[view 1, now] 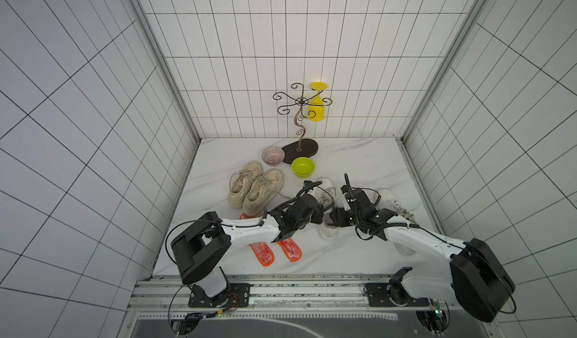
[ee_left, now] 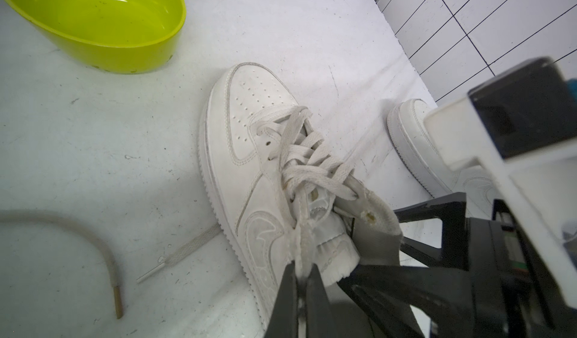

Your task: Remove the insole from the shoe

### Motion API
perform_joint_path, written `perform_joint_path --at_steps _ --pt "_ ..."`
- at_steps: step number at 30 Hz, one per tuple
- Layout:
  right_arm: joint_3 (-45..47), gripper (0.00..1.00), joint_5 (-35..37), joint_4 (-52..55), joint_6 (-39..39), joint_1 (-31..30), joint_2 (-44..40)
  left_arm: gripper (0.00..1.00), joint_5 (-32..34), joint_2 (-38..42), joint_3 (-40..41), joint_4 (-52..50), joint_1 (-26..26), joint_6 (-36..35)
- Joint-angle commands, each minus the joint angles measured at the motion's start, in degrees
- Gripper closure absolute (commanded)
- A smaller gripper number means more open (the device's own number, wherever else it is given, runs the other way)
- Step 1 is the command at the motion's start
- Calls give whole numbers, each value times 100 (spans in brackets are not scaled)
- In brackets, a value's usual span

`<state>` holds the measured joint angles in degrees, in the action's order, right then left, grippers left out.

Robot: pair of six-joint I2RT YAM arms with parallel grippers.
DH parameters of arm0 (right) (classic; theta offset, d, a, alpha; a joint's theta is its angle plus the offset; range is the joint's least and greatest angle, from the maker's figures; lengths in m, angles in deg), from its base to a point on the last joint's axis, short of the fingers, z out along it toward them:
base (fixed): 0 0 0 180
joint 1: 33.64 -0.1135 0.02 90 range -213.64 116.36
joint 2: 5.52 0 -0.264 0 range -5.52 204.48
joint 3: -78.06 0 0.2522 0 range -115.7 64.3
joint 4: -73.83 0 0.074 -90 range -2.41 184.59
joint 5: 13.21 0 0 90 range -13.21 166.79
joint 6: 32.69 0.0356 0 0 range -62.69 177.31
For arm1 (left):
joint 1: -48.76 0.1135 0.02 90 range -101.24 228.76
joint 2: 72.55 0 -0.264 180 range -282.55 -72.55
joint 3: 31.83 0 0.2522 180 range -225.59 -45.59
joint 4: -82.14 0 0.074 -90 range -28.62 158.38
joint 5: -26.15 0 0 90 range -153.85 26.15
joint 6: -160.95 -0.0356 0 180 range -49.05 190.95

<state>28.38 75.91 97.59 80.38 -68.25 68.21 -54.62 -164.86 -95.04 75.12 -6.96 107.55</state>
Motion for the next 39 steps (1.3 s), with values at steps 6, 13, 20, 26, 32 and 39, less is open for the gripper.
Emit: perform_joint_path --at_steps 6,13,20,26,32,39 --pt "-114 36 918 -32 -17 -239 154 100 -324 127 -38 39 -61 -82" --pt "-36 40 618 -1142 367 -215 -460 96 -411 -19 -239 -332 -53 -281" --pt "-339 45 647 -1122 374 -52 -149 68 -518 -27 -324 -341 -37 -671" --pt "-367 46 599 -1155 349 -29 -278 49 -405 -392 -711 -649 84 -926" --pt "-306 48 597 -1197 347 -29 -311 45 -512 -673 -887 -639 326 -966" --pt "-301 49 528 -1304 346 -21 -314 44 -721 -682 -827 -327 334 -1132"
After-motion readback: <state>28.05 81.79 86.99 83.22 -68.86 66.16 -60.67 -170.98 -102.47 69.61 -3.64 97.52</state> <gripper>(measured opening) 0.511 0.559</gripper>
